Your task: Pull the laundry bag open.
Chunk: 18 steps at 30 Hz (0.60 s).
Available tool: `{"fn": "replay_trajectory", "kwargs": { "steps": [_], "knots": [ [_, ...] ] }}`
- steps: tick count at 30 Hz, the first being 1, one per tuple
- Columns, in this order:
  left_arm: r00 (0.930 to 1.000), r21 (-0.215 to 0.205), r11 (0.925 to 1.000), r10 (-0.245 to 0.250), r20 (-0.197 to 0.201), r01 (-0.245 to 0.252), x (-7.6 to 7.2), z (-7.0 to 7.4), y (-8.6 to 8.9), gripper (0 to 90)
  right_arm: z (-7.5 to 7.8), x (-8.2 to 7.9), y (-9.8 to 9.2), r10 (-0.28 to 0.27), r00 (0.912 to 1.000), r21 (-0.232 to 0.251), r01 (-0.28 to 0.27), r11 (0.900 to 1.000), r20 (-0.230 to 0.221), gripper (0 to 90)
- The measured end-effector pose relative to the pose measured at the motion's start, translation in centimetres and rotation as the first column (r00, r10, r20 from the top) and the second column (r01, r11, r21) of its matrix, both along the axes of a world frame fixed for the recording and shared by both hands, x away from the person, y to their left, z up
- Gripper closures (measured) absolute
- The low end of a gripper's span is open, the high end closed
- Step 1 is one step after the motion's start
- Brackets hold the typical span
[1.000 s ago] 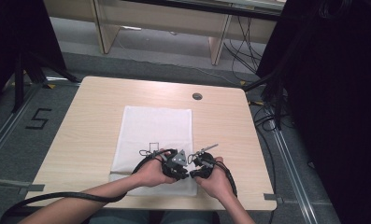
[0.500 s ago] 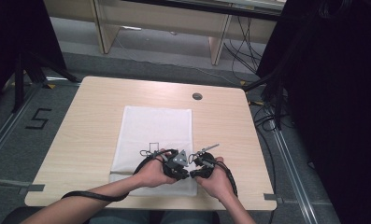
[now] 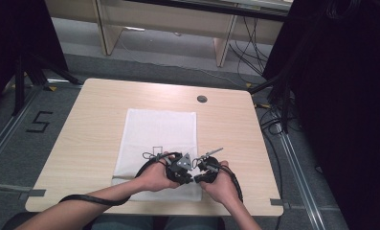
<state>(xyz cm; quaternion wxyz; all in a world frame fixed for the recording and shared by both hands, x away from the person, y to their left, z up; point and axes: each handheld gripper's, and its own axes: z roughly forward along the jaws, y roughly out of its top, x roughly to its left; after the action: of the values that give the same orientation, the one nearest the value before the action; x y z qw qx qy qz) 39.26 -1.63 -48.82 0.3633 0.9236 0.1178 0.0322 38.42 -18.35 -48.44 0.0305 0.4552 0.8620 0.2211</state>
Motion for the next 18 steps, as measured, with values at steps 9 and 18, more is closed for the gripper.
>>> {"fn": "replay_trajectory", "kwargs": {
  "steps": [9, 18],
  "knots": [
    [0.9998, -0.016, 0.9998, 0.011, -0.018, -0.011, 0.08, -0.23, 0.33, 81.9, 0.05, 0.02, -0.08, -0.03, 0.9991, 0.006, 0.031, 1.0, -0.028, 90.0],
    [0.9995, -0.017, 0.9997, 0.019, -0.024, -0.02, -0.08, -0.16, 0.34, 81.9, -0.05, 0.11, -0.21, -0.007, 0.9999, 0.016, 0.008, 1.0, -0.014, 90.0]
  ]
}}
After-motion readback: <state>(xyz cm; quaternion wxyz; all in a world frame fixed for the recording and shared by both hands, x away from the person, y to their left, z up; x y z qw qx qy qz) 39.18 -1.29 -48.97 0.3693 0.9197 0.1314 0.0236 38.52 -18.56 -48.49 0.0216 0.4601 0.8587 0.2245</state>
